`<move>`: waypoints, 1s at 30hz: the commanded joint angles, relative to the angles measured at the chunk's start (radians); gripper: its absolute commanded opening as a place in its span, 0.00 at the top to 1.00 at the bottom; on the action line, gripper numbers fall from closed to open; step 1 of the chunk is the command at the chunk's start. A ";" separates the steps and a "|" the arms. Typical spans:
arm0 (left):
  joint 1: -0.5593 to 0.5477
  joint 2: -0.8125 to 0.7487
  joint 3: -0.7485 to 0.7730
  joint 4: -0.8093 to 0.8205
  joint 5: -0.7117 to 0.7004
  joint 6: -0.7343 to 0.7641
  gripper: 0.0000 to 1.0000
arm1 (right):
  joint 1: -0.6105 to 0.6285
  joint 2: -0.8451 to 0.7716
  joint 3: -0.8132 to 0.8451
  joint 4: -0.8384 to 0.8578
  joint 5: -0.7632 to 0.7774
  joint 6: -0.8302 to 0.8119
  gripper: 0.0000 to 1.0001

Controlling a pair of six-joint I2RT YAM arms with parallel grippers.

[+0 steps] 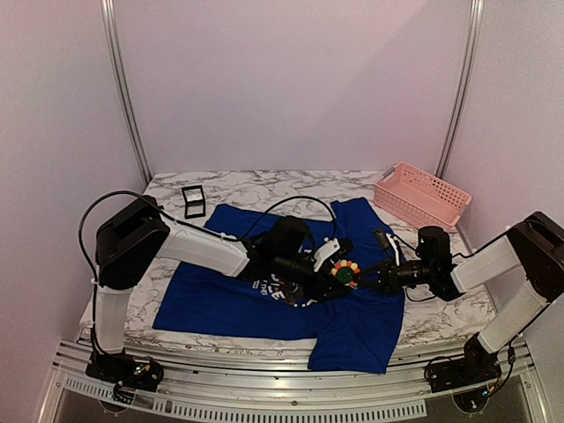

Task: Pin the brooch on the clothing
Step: Pin the brooch onto the flattened clothing.

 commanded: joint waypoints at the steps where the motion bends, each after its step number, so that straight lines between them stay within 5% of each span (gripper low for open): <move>1: 0.009 -0.046 -0.015 -0.003 -0.010 -0.012 0.58 | -0.008 0.015 0.006 0.021 -0.015 -0.007 1.00; 21: 0.021 -0.060 -0.039 0.029 0.046 -0.083 0.84 | -0.008 -0.002 -0.019 0.063 -0.016 -0.012 1.00; 30: 0.019 -0.057 -0.042 0.049 0.068 -0.093 0.88 | -0.008 0.003 -0.019 0.075 -0.021 -0.018 1.00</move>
